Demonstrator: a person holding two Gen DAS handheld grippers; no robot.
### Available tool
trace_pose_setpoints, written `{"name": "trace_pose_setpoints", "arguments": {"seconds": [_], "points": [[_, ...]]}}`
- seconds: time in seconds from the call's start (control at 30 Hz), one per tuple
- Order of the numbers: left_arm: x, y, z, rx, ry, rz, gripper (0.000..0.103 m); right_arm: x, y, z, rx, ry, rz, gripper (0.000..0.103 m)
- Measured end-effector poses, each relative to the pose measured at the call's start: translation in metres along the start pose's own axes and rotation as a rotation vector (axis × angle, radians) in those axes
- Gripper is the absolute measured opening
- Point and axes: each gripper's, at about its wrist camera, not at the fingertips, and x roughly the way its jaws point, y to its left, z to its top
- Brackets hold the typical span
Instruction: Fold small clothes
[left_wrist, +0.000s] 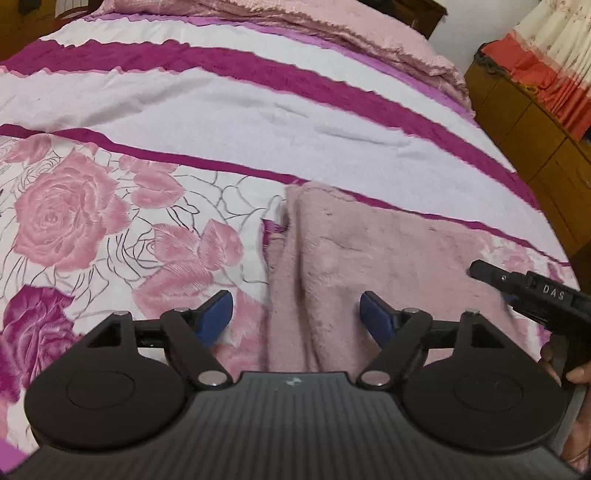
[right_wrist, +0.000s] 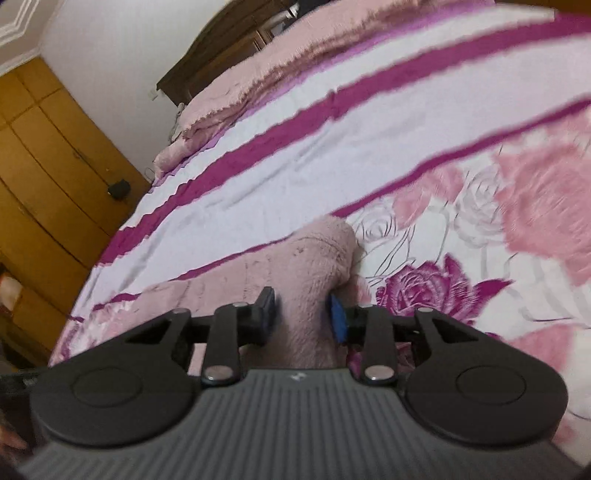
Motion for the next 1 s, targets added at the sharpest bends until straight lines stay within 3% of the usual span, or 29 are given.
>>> {"name": "trace_pose_setpoints", "arguments": {"seconds": [0.2, 0.4, 0.5, 0.63, 0.8, 1.0], "points": [[-0.038, -0.024, -0.020, 0.113, -0.036, 0.005, 0.082, -0.049, 0.022, -0.019, -0.029, -0.001, 0.005, 0.037], [-0.036, -0.024, -0.050, 0.185, -0.004, 0.122, 0.083, -0.073, 0.029, -0.056, 0.003, 0.008, 0.000, 0.037], [-0.028, -0.009, -0.059, 0.164, -0.002, 0.146, 0.094, -0.068, 0.030, -0.076, -0.024, 0.001, -0.017, 0.051], [-0.027, 0.005, -0.060, 0.099, 0.012, 0.136, 0.095, -0.059, 0.031, -0.087, -0.058, 0.004, -0.063, 0.064], [-0.044, -0.005, -0.069, 0.103, 0.006, 0.175, 0.095, -0.064, 0.022, -0.085, 0.029, 0.025, -0.048, 0.066], [-0.073, -0.037, -0.102, 0.212, -0.014, 0.174, 0.095, -0.093, 0.042, -0.089, -0.083, 0.009, -0.087, 0.069]]}}
